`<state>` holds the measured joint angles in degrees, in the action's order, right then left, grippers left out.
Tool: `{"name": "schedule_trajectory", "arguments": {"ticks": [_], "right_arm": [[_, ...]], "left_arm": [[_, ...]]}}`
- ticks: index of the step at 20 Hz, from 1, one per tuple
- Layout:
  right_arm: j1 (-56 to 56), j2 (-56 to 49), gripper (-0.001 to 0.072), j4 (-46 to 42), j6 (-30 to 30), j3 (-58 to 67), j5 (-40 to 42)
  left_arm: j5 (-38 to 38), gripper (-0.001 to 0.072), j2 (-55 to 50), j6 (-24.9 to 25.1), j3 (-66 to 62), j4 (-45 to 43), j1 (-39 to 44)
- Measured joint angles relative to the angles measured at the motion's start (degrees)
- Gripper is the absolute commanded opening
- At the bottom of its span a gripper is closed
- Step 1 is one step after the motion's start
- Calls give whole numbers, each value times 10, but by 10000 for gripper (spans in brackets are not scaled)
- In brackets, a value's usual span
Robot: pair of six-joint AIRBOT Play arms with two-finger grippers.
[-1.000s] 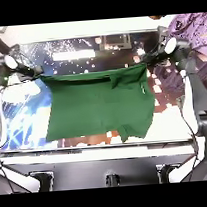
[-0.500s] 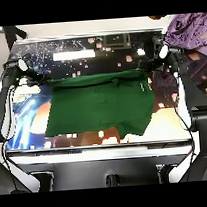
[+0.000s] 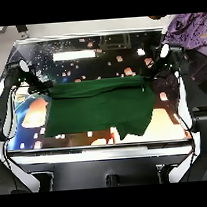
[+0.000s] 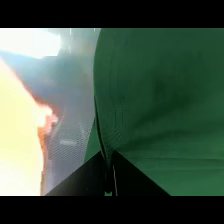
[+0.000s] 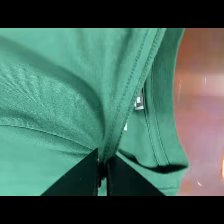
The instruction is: Fold the clothes and pants, and hang the long-sleeved shirts on hangers.
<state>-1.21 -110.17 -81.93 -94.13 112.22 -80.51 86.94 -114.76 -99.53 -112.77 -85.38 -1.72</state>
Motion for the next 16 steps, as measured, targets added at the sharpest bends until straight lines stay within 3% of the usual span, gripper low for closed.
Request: {"name": "schedule_trajectory", "arguments": {"ticks": [16], "right_arm": [[0, -50, 31, -77, -24, -1, -16]], "left_arm": [[29, 16, -38, 4, 0, -36, -22]]}}
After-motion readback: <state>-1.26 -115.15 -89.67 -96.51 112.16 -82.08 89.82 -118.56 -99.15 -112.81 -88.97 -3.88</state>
